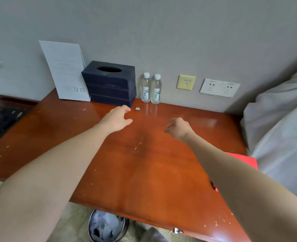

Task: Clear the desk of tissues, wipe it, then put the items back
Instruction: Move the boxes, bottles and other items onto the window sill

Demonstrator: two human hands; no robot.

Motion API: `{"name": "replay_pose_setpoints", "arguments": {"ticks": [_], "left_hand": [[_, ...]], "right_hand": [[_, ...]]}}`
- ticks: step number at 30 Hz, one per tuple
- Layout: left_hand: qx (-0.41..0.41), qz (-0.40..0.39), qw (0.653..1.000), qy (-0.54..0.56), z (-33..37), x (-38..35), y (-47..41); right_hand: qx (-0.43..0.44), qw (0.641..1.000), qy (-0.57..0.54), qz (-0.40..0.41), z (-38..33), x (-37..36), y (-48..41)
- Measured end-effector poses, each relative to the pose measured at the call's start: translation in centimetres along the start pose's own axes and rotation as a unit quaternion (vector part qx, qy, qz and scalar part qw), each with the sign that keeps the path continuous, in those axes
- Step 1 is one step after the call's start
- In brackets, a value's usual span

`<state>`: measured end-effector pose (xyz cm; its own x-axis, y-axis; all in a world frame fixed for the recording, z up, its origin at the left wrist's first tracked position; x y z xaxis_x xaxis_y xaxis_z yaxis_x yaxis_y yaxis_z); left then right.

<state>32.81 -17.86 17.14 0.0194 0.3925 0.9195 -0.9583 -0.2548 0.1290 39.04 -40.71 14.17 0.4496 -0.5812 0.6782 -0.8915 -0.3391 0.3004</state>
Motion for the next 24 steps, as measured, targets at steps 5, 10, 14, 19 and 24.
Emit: {"name": "replay_pose_setpoints", "arguments": {"ticks": [5,10,14,19,24], "left_hand": [[0.01,-0.015,1.0,-0.001,-0.9,-1.2,-8.2],[0.037,-0.044,0.998,0.01,-2.9,-4.7,-14.6],[0.053,-0.067,0.996,-0.003,-5.1,-7.7,-18.0],[0.06,-0.109,0.992,0.029,-8.5,-10.3,-20.1],[0.073,-0.121,0.987,0.072,-10.9,-11.4,-21.7]], "right_hand": [[-0.013,1.0,-0.009,-0.005,-0.2,0.0,-8.2],[-0.008,0.999,-0.013,-0.04,-1.2,-3.3,-15.6],[-0.008,0.998,-0.009,-0.059,-1.9,-6.6,-21.2],[0.019,0.995,0.041,-0.085,-3.5,-10.4,-26.6],[0.087,0.982,0.13,-0.107,-4.7,-13.4,-29.9]]}}
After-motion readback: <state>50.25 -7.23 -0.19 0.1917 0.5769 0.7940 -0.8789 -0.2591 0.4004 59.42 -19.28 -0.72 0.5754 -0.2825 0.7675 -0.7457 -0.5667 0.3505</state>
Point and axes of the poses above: each hand's wrist, its own y-axis away from the middle knuckle, its own x-axis out of the back of the hand, z = x × y, the point moved 9 cm from there along -y, towards the middle knuckle, and after that the axes turned 6 degrees about -y, right-handed, at the moved point
